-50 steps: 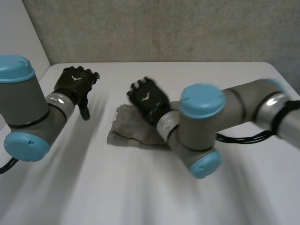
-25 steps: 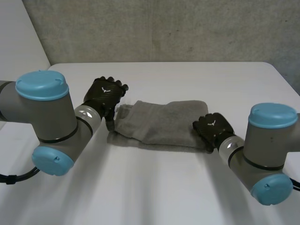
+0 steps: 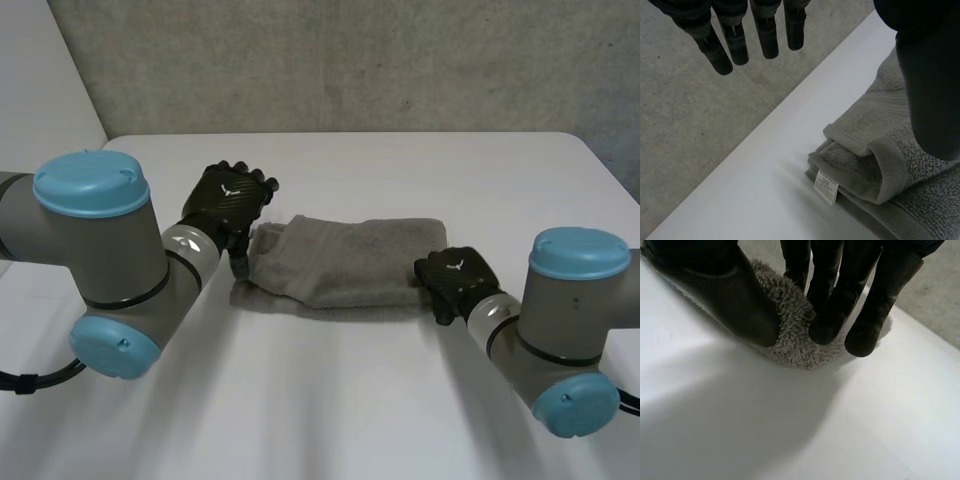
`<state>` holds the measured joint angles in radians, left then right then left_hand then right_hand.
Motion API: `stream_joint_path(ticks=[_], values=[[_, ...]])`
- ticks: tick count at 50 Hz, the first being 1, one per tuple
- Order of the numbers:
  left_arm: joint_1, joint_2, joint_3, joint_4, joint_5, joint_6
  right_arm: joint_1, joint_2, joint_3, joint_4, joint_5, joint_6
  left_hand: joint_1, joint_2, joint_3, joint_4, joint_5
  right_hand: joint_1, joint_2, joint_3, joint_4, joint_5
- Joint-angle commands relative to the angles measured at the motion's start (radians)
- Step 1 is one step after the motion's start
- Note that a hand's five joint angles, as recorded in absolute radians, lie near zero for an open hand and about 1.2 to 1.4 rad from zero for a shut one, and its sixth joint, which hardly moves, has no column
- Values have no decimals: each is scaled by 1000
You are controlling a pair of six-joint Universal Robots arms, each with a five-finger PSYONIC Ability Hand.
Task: Fold the towel.
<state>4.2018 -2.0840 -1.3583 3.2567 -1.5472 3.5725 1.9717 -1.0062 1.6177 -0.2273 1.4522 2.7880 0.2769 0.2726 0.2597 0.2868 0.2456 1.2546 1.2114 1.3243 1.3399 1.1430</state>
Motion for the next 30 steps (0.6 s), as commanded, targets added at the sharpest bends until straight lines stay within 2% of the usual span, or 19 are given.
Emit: stream_joint_path(ticks=[1, 5, 10, 12, 16, 18, 23, 26, 30], values=[[-2, 15, -5, 0, 1, -26, -45, -98, 30, 13, -9, 1, -58, -53, -40, -67, -201, 142, 185, 72, 56, 79], [1, 22, -8, -2, 1, -31, -74, -127, 45, 29, -26, -21, -58, -53, -40, -67, -201, 142, 185, 72, 56, 79], [0, 27, -22, -2, 1, -31, -154, -163, 50, 89, -70, -117, -58, -53, -40, -67, -201, 142, 185, 72, 56, 79], [0, 38, -33, -2, -1, -31, -209, -167, 19, 149, -99, -200, -63, -59, -46, -73, -207, 142, 185, 72, 56, 79], [0, 45, -39, -2, -1, -31, -229, -163, -61, 191, -113, -265, -63, -59, -46, -73, -207, 142, 185, 72, 56, 79], [1, 47, -38, -2, -1, -31, -214, -155, -104, 207, -118, -278, -63, -59, -46, -73, -207, 142, 185, 72, 56, 79], [4, 58, -22, -2, -1, -32, -24, -85, -284, 235, -142, -272, -63, -59, -46, -73, -207, 142, 185, 72, 56, 79], [3, 58, -16, 0, -1, -32, 19, -58, -321, 237, -147, -272, -63, -59, -46, -73, -207, 142, 185, 72, 56, 79], [-6, 58, 11, -2, -1, -34, 171, 21, -384, 235, -197, -272, -69, -65, -52, -79, -212, 142, 185, 72, 56, 79]])
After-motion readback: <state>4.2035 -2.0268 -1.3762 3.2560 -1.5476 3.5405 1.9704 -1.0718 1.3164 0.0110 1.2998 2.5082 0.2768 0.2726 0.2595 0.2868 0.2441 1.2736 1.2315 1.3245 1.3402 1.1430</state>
